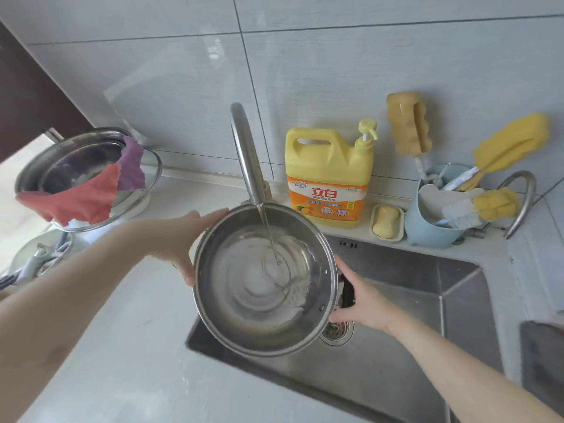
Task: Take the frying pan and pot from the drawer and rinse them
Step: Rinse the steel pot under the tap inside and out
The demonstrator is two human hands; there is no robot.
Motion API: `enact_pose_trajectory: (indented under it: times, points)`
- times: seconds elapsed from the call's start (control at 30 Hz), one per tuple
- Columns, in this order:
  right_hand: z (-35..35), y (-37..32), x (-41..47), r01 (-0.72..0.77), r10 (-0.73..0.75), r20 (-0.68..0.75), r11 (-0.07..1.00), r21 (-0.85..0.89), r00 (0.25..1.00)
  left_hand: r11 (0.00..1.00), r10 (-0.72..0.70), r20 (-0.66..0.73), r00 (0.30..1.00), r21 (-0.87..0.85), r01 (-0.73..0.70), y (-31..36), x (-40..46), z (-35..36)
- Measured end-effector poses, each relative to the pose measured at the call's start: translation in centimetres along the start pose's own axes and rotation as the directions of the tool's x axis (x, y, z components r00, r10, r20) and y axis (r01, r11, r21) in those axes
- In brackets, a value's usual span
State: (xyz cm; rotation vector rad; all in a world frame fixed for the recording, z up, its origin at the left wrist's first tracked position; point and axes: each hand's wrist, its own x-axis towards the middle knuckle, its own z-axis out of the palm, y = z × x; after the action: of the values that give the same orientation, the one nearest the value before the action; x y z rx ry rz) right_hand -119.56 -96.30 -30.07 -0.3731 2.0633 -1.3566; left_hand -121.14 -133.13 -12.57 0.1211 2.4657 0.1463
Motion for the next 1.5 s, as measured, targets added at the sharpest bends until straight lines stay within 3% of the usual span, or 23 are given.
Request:
enact_pose_trajectory:
  times: [0.17, 0.23, 0.33, 0.43, 0.53, 0.7, 0.77, 0.87, 1.03, 1.17, 1.37, 1.5]
  points:
    - [-0.6, -0.8, 0.3, 0.175, -0.219, -0.313, 0.971, -0.162, 0.924, 0.999, 0.048, -0.381, 0.923, 0.01, -0.048, -0.6, -0.1, 2.4]
    - [-2.4, -2.0, 0.2, 0.225, -0.308, -0.327, 0.937, -0.269, 0.893, 0.995, 0.024, -0.488, 0.873, -0.072, -0.068, -1.2, 0.5, 4.6]
    - [-6.0, -4.9, -0.5, 0.189, -0.301, -0.237, 0.896, -0.401, 0.924, 0.96, -0.019, -0.56, 0.828, -0.242, -0.142, -1.5, 2.0, 7.8]
    - [-9.8, -8.8, -1.2, 0.127, -0.212, -0.099, 0.834, -0.537, 0.972, 0.873, -0.005, -0.462, 0.887, -0.435, -0.222, -0.3, 3.4, 10.4]
    - [-12.8, -11.4, -1.7, 0.077, -0.079, 0.022, 0.805, -0.588, 0.997, 0.775, 0.162, -0.293, 0.942, -0.554, -0.305, 1.3, 4.5, 11.7]
    - [-13.7, -8.9, -2.6, -0.1, 0.187, 0.169, 0.9, -0.424, 0.968, 0.859, 0.209, 0.134, 0.969, -0.499, -0.116, 1.9, 4.3, 9.5]
    - [-12.5, -6.4, -2.9, -0.157, 0.228, 0.204, 0.936, -0.315, 0.952, 0.881, 0.205, 0.206, 0.957, -0.465, -0.088, 1.9, 3.7, 7.5]
    - [-9.4, -3.0, -3.1, -0.157, 0.211, 0.212, 0.957, -0.245, 0.954, 0.913, 0.184, 0.21, 0.96, -0.397, -0.088, 1.8, 2.8, 5.1]
    - [-3.9, 0.4, -2.1, -0.107, 0.109, -0.002, 0.969, -0.224, 0.994, 0.979, 0.096, -0.018, 0.995, -0.178, -0.098, 0.4, 2.2, 4.7]
    - [-3.4, 0.8, -1.8, 0.013, -0.049, -0.147, 0.972, -0.233, 0.988, 0.986, 0.097, -0.25, 0.963, -0.111, -0.128, 0.6, 2.4, 6.4]
    - [-6.5, 0.6, -3.8, 0.089, -0.216, -0.272, 0.906, -0.413, 0.938, 0.976, 0.122, -0.537, 0.835, -0.089, -0.2, 2.9, 4.1, 11.6]
    - [-7.5, 1.0, -6.0, 0.0, -0.235, -0.352, 0.832, -0.555, 0.906, 0.965, 0.166, -0.717, 0.676, -0.023, -0.262, 4.7, 4.8, 14.5]
